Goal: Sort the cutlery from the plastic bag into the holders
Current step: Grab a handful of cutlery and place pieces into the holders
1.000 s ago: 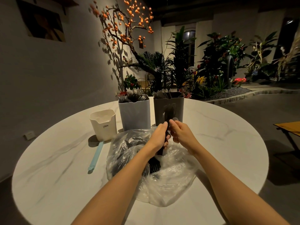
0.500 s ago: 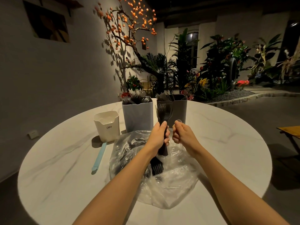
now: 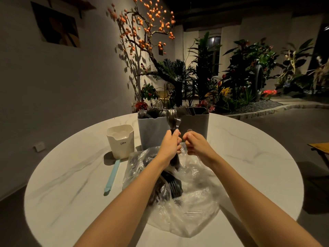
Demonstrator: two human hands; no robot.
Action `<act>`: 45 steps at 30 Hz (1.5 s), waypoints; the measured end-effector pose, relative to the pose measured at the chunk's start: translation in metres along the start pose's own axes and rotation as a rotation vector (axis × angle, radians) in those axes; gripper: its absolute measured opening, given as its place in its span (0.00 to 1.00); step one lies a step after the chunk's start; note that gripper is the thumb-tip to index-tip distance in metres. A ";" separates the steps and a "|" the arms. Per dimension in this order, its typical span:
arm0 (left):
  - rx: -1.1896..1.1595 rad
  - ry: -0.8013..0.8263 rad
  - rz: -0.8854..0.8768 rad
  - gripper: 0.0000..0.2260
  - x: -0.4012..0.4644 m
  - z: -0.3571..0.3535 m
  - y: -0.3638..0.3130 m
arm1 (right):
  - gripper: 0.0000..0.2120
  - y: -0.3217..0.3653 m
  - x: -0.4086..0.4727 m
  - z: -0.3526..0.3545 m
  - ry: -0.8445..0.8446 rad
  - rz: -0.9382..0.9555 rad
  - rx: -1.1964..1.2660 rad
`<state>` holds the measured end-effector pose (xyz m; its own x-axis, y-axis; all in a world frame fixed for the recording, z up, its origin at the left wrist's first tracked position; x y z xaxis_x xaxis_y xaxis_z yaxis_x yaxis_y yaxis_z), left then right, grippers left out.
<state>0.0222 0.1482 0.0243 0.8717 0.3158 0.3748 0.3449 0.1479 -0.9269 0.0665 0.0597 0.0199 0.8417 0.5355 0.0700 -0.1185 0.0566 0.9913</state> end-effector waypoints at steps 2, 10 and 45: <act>-0.026 -0.021 0.013 0.08 0.007 0.008 -0.004 | 0.14 0.010 0.005 -0.005 0.022 0.007 0.002; -0.086 -0.047 0.108 0.11 0.032 0.036 -0.017 | 0.15 0.047 0.026 -0.028 0.081 -0.011 -0.015; 0.175 -0.283 -0.205 0.20 0.115 0.082 -0.067 | 0.14 0.094 0.101 -0.033 -0.068 -0.023 0.143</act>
<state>0.0706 0.2515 0.1312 0.6517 0.5055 0.5655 0.4162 0.3849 -0.8238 0.1227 0.1467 0.1168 0.8775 0.4771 0.0493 -0.0261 -0.0551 0.9981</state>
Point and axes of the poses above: each hand's wrist, its own x-axis towards the middle knuckle, its own z-axis out of the back of the hand, y = z × x, the point moved 9 cm from there along x, towards the middle knuckle, and after that the axes turned 10 degrees about -z, right-handed, at the moved point
